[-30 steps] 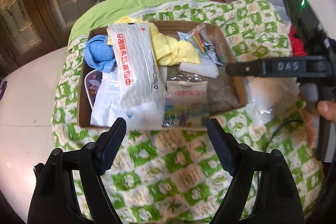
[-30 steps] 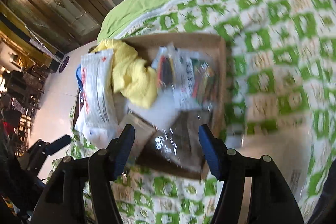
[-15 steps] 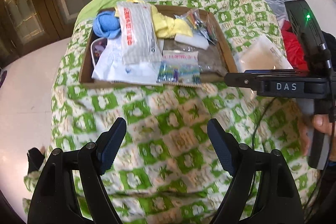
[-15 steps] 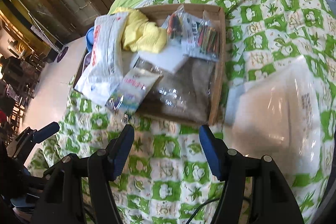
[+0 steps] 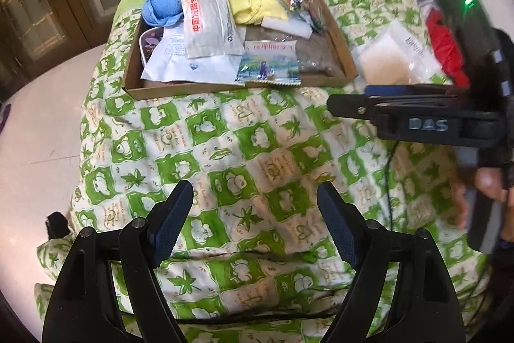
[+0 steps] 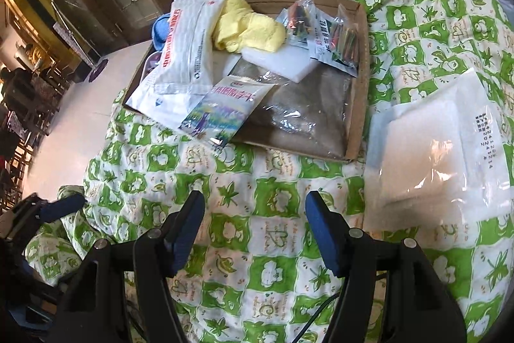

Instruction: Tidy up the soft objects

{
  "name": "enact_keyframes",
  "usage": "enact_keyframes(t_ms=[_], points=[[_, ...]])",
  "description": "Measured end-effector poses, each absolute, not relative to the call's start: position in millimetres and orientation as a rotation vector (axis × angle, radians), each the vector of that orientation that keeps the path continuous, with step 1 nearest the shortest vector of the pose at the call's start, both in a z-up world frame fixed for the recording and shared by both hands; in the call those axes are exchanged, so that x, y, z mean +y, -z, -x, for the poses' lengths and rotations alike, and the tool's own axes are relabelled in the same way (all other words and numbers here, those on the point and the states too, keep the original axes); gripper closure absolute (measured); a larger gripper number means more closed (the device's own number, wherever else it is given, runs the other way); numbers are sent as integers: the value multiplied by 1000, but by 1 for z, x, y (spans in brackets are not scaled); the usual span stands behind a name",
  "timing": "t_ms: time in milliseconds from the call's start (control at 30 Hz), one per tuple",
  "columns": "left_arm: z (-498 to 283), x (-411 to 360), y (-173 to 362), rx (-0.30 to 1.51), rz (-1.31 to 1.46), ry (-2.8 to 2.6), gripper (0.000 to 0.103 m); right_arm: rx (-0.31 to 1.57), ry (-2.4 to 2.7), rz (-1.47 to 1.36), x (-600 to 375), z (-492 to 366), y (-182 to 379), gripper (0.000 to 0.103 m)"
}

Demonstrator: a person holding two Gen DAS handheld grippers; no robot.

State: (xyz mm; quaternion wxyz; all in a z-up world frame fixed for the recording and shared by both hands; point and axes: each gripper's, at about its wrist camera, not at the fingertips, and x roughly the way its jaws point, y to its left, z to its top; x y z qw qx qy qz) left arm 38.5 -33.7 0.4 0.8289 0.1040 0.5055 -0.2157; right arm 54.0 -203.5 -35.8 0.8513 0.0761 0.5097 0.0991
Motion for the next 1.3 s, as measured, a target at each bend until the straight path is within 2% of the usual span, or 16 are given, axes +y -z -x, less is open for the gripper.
enact_keyframes(t_ms=[67, 267, 467, 667, 1300], points=[[-36, -33, -2, 1034, -240, 418, 23, 1066, -205, -166, -204, -51, 35, 24], [-23, -30, -21, 813, -208, 487, 23, 1037, -183, -164, -204, -36, 29, 23], [-33, -51, -7, 956, -306, 418, 23, 1019, -155, -177, -210, -29, 29, 21], [-36, -46, -10, 917, -250, 391, 23, 1003, -127, -177, -214, -27, 30, 18], [-54, -42, -17, 883, -204, 364, 23, 964, -110, -132, -205, -32, 26, 17]])
